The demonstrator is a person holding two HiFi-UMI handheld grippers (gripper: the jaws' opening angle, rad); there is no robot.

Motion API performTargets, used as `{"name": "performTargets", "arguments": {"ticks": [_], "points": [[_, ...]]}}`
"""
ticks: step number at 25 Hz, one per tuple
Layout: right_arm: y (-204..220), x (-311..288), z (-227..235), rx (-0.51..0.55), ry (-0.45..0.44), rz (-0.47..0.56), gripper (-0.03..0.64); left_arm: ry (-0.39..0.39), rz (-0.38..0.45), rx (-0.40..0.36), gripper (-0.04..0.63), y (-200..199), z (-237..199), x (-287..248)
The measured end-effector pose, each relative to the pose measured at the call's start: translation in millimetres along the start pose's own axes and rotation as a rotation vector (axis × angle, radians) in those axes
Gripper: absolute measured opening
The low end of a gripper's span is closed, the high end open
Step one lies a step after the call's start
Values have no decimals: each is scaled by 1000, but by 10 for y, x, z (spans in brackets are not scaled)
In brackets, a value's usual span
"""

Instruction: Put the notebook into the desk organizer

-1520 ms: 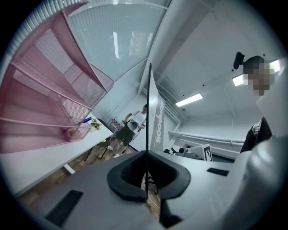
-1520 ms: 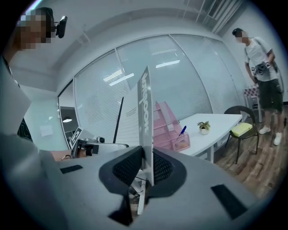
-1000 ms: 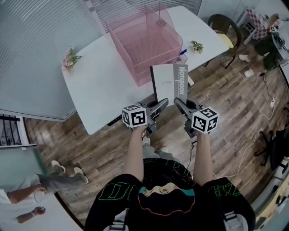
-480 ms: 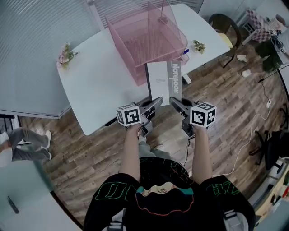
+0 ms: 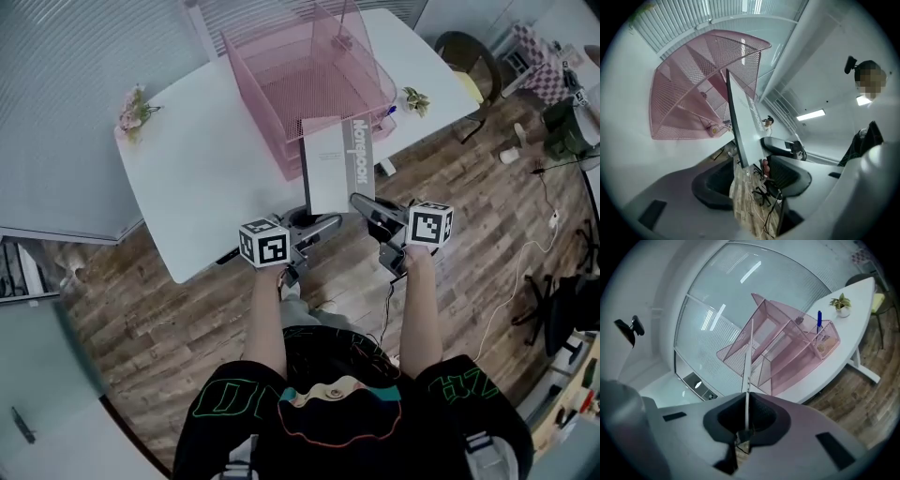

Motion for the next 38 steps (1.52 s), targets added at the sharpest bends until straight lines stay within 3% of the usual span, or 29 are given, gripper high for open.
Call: {"name": "performTargets", "arguments": {"ticks": [3, 5, 15, 25, 29, 34, 37, 38], "points": [[-137, -114, 66, -29, 0, -5, 14, 56, -34, -30, 244, -14, 1, -53], [-184, -162, 62, -32, -11, -12, 14, 82, -37, -49, 197, -38, 58, -85], [-397, -322, 45, 90, 128, -80, 26, 91, 63, -95, 13, -334, 130, -120], [-697, -522, -59, 350, 286, -101, 118, 74, 145, -115, -5, -633, 102, -205], [-815, -555, -54, 398, 358, -56, 284, 52, 186, -102, -5, -764, 42, -242], [-853, -424, 3, 404, 439, 62, 287, -1, 213, -113, -5, -860, -43, -278], [-765, -284, 80, 419, 487, 58, 282, -32, 225, -126, -5, -906, -79, -295], [-725, -249, 104, 428, 509, 40, 253, -41, 228, -127, -5, -913, -81, -297]]}}
Point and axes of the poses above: the fingertips, and each gripper's own axes: x backward along the fingers, z to its right, y out of its underside, the point moved 3 cm from there along x, backward along the fingers, and after that the axes turned 2 degrees about -x, right-handed, at the moved point
